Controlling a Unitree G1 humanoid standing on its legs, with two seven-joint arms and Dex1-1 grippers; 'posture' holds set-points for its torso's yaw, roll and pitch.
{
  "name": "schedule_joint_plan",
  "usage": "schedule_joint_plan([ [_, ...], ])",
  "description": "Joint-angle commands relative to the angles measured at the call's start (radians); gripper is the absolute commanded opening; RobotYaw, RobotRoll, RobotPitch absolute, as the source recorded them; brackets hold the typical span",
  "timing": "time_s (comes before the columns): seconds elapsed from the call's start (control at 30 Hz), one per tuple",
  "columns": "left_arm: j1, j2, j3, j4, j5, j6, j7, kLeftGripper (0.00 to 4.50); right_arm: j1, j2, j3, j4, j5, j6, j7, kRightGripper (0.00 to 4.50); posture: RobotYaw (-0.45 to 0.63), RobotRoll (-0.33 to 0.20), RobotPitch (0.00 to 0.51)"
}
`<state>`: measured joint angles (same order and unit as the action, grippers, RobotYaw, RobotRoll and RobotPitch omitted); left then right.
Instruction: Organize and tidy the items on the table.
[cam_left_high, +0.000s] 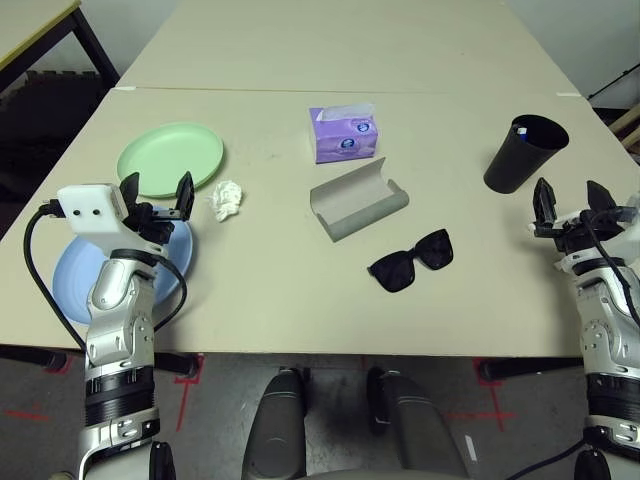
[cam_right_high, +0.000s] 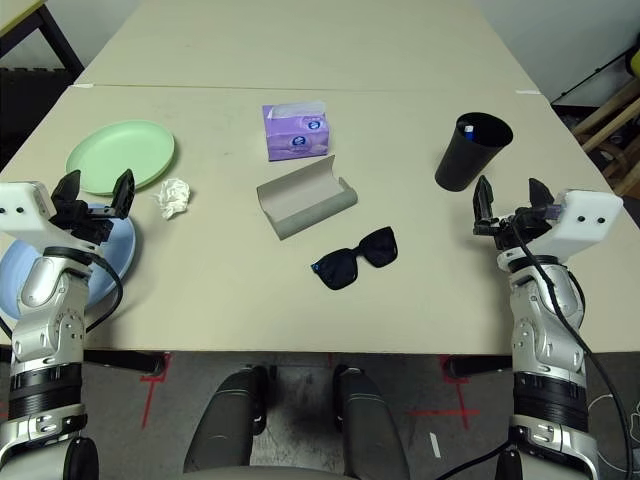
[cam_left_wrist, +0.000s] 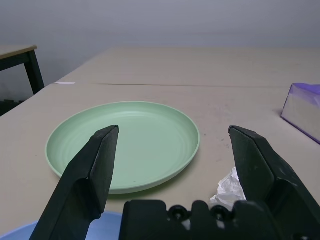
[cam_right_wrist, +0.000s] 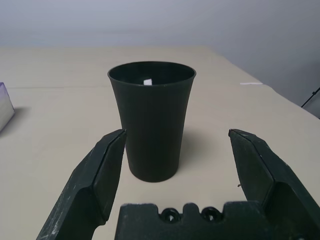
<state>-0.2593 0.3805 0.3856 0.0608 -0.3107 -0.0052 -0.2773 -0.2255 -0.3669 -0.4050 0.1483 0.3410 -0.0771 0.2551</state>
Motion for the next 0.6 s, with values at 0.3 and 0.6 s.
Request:
schedule_joint_plan([
  [0.3, -0.009, 0.004, -0.008, 0.045, 0.003, -0.019, -0.010, 4.50, 0.003, -0.003, -0.011, 0.010, 0.001, -0.015, 0.000, 4.48, 0.13, 0.000, 0.142],
  [0.6, -0.006, 0.004, -0.012, 0.035, 0.002, -0.014, -0.013, 4.50, -0.007, -0.024, -0.003, 0.019, 0.010, 0.003, 0.037, 4.48, 0.13, 0.000, 0.145],
])
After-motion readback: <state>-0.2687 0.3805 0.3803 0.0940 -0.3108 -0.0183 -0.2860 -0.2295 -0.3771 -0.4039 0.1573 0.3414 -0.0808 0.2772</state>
